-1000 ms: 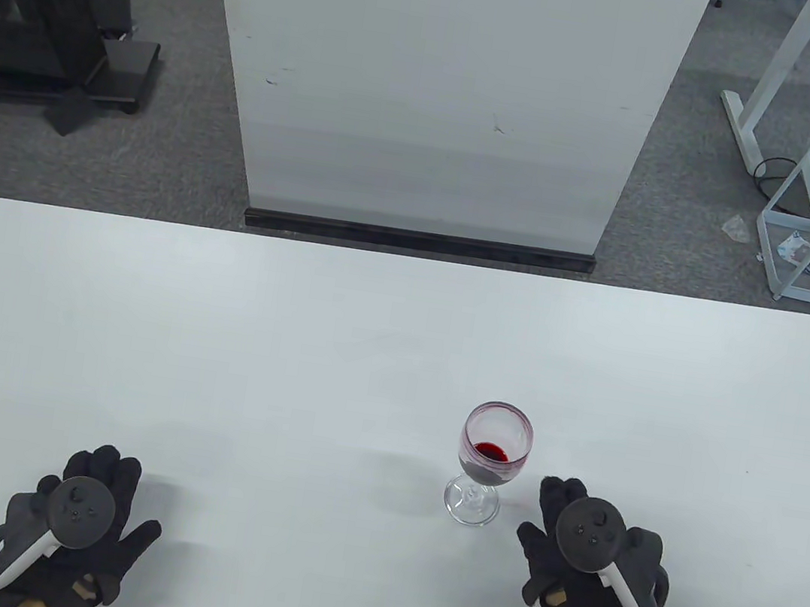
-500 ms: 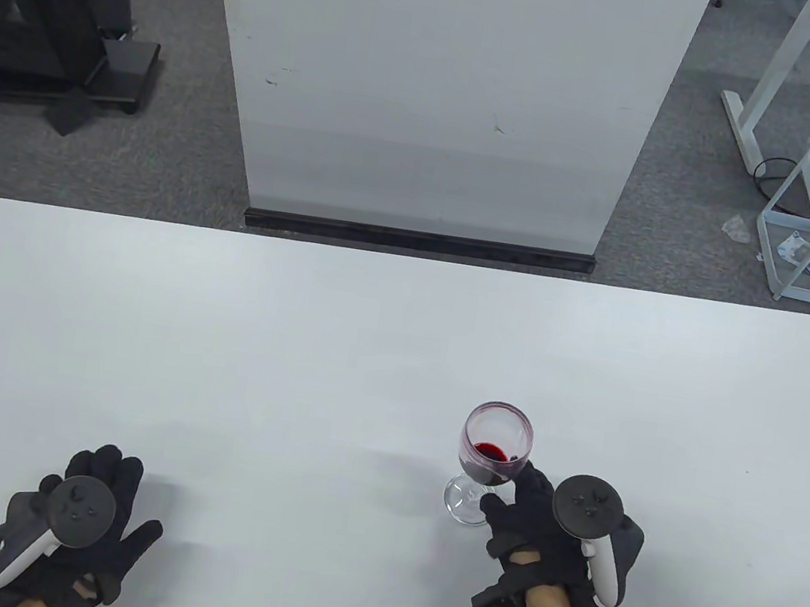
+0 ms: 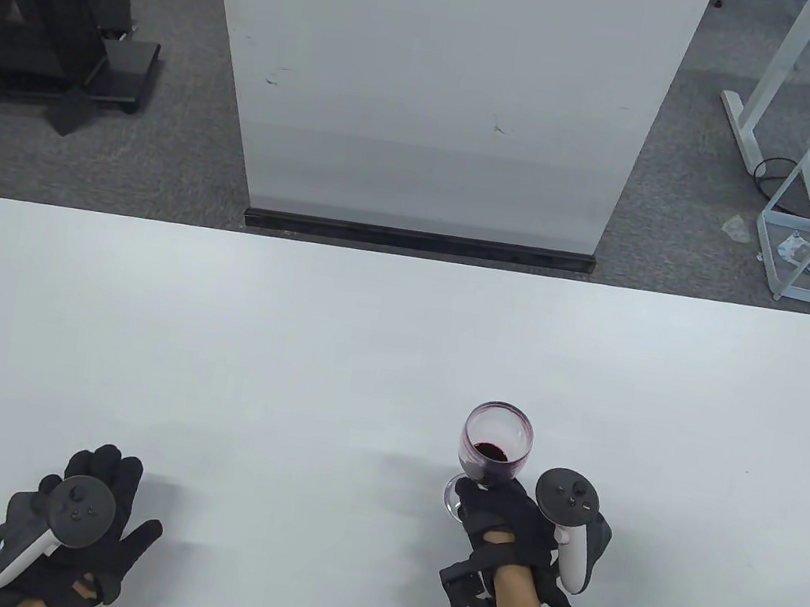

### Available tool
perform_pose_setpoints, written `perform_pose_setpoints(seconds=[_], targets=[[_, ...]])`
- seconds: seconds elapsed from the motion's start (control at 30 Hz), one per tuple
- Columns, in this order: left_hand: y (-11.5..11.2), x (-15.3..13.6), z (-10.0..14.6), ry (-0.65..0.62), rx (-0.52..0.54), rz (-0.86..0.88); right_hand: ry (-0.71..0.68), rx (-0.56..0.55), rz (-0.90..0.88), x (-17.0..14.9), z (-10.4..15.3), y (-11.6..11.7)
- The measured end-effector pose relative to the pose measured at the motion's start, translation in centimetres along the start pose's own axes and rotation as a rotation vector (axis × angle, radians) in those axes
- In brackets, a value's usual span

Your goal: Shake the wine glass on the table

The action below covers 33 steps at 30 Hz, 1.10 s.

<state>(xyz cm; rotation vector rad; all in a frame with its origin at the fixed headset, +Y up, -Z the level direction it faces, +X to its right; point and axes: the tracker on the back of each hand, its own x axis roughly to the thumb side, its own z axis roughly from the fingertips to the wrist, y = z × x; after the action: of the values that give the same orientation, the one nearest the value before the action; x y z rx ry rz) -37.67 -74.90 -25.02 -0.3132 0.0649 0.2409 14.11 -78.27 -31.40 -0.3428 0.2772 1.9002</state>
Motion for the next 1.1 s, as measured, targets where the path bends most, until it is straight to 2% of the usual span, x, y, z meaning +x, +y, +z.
perform_pose_setpoints(seconds=[0.33,0.43,0.53,0.67,0.8,0.93,1.1], targets=[[0.1,0.0,0.1,0.007,0.0,-0.007,0.0,0.029,-0.052,-0.3,-0.6,-0.1],[0.1,0.1,0.1,0.009,0.001,-0.006,0.005,-0.004,-0.033,-0.4,-0.6,-0.5],[0.0,0.1,0.0,0.007,-0.003,-0.009,-0.012,0.04,-0.046,-0.5,-0.6,0.0],[0.1,0.1,0.1,0.009,0.004,-0.011,-0.015,0.036,0.002,-0.3,-0.6,-0.7],[0.1,0.1,0.2,0.006,0.008,-0.007,-0.014,0.072,-0.07,-0.7,-0.7,-0.4],[0.1,0.1,0.1,0.005,0.002,-0.008,-0.012,0.046,-0.012,-0.6,-0.6,-1.0],[0.1,0.1,0.1,0.003,0.003,-0.006,-0.006,0.072,-0.08,-0.7,-0.5,-0.6]])
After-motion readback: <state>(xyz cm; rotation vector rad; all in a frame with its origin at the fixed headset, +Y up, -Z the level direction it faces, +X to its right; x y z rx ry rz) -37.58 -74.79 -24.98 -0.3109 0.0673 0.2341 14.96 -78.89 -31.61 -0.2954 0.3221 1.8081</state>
